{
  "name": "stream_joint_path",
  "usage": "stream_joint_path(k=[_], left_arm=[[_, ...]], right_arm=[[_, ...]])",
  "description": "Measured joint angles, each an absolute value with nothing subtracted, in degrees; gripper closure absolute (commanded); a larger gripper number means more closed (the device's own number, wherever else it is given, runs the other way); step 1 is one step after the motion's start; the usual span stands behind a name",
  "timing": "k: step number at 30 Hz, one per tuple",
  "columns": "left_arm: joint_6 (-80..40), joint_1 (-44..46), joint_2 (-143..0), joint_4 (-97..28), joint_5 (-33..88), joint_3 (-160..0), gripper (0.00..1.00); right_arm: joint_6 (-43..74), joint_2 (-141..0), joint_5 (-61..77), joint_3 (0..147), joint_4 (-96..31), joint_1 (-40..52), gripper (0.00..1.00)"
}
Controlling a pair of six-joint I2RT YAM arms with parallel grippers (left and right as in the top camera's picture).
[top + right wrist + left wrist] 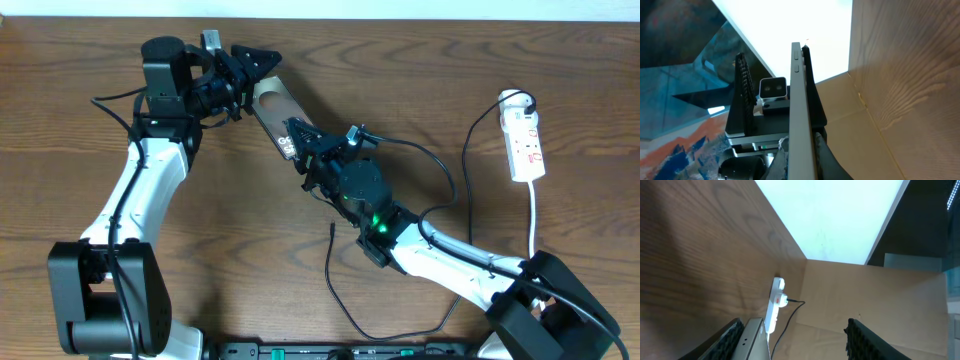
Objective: Plug charger to phone and switch on socket
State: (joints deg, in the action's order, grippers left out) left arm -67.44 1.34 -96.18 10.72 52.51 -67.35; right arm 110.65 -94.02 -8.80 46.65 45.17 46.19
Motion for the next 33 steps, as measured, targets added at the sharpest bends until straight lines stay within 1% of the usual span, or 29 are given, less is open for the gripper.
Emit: stream_joint_path(k=[3,4,11,13,14,15,18,29,30,32,33], left_arm=[[-64.93,1.34,-96.18,11.33,53.06,-67.29,0.12],[-64.12,1.37,-96.18,11.49,53.34,-67.26,0.1],[-62.94,1.37,-96.18,11.46,54.15,-67.16,0.1],[-62.94,1.34,-96.18,11.6,54.35,-67.16,0.18],[-62.96,1.34,-96.18,11.64,54.57,-67.16,0.28],[-62.96,1.34,-96.18,11.68,54.81,-67.16,0.34],[-62.65,1.34,-96.18,11.77,55.22,-67.13,0.44],[-62.52,1.34,-96.18,11.68,55.37,-67.11,0.45],[-62.52,1.34,-96.18,11.68,55.4,-67.11,0.47],[-62.52,1.34,-96.18,11.66,55.4,-67.11,0.54],[-62.24,1.34,-96.18,11.6,55.42,-67.09,0.54]], right_arm=[[111.98,-94.02,-8.97,46.68,45.6,46.19,0.99],[112.2,-94.02,-9.13,46.68,45.52,46.19,0.99],[113.08,-94.02,-10.15,46.68,45.63,46.19,0.99],[113.1,-94.02,-10.17,46.68,45.63,46.19,0.99],[113.1,-94.02,-10.17,46.68,45.63,46.19,0.99],[113.16,-94.02,-10.2,46.68,45.63,46.19,0.99],[113.25,-94.02,-10.33,46.68,45.74,46.19,0.99],[113.27,-94.02,-10.44,46.68,46.11,46.19,0.99],[113.27,-94.02,-10.46,46.68,46.11,46.19,0.99],[113.27,-94.02,-10.5,46.68,46.13,46.19,0.99],[113.27,-94.02,-10.57,46.68,46.19,46.19,0.99]])
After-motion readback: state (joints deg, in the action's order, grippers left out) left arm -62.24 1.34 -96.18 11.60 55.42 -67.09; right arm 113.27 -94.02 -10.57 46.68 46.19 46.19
